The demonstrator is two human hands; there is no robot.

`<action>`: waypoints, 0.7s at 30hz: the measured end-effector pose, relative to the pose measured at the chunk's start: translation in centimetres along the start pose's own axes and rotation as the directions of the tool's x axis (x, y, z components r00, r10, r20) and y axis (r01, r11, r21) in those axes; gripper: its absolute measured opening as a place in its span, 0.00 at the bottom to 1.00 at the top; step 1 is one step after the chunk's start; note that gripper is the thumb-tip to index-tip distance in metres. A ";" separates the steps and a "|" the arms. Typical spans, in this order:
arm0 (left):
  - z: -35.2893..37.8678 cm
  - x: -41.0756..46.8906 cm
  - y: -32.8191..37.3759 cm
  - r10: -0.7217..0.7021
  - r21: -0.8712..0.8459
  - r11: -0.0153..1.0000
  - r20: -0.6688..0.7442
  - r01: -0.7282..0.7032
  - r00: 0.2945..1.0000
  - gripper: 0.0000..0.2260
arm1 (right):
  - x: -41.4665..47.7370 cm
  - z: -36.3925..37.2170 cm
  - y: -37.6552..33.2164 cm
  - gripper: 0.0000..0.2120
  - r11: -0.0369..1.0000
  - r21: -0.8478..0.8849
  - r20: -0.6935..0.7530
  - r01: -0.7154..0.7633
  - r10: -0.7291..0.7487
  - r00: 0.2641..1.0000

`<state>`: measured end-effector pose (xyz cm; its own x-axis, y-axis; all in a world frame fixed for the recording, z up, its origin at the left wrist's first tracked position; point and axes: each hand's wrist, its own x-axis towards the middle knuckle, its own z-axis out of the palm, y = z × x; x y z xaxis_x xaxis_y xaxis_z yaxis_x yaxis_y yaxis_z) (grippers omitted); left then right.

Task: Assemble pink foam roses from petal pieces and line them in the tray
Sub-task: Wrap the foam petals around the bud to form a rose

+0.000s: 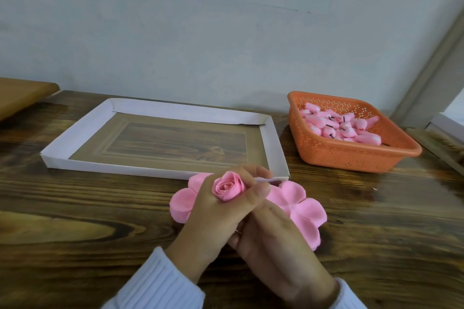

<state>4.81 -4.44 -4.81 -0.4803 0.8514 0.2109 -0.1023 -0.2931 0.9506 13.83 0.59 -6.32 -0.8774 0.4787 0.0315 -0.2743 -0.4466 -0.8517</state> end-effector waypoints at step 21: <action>0.9 0.8 0.9 0.112 0.087 0.990 0.018 -0.113 0.994 0.08 | 0.0 -0.2 0.2 0.22 0.970 0.232 0.050 0.069 -0.083 0.995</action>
<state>5.11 -3.64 -3.57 -0.4726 0.8212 0.3197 0.0283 -0.3485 0.9369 13.82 0.69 -6.60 -0.8703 0.4756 0.1282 -0.4181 -0.5755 -0.7029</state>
